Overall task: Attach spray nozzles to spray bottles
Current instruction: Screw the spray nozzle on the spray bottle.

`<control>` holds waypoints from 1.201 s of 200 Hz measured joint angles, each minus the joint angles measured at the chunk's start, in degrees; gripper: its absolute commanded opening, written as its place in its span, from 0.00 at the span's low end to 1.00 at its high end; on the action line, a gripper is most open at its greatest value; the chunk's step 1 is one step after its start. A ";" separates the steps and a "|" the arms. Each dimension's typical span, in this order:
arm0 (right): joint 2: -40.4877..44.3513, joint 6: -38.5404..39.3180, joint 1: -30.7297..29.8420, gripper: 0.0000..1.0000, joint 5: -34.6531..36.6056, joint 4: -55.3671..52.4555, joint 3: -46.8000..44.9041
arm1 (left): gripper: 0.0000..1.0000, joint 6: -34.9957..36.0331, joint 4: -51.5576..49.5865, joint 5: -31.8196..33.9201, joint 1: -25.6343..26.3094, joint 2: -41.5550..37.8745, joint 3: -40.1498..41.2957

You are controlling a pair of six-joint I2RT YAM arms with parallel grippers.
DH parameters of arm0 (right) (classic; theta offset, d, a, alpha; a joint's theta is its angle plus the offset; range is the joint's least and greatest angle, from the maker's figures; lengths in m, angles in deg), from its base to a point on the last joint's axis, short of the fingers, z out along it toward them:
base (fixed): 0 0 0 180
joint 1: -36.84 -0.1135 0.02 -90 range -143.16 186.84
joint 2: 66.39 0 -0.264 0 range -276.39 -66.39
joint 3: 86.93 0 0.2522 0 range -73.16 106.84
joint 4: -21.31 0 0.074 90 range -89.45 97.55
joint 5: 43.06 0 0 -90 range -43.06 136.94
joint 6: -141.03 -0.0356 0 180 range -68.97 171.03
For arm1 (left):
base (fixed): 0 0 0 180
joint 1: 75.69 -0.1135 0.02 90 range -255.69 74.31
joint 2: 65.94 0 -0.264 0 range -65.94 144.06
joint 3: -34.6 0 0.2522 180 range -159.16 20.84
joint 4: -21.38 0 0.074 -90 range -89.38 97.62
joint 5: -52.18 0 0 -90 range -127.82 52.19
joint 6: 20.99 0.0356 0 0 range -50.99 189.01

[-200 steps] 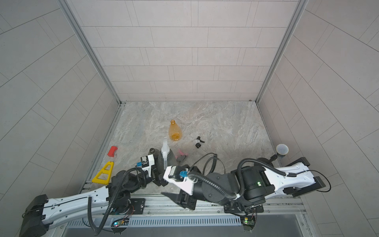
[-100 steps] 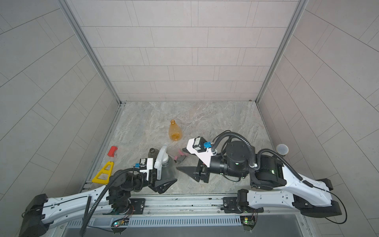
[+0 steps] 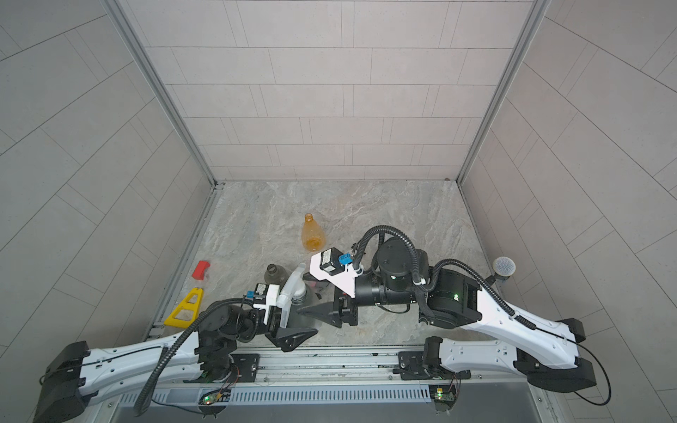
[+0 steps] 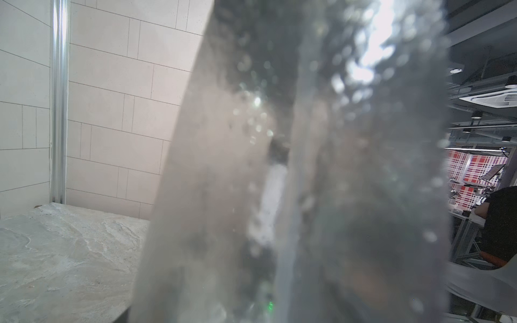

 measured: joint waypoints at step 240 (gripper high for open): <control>-1.36 -2.14 1.20 0.49 -2.34 6.38 -1.75 | 0.00 -0.02 0.11 0.68 -0.11 -0.13 -0.02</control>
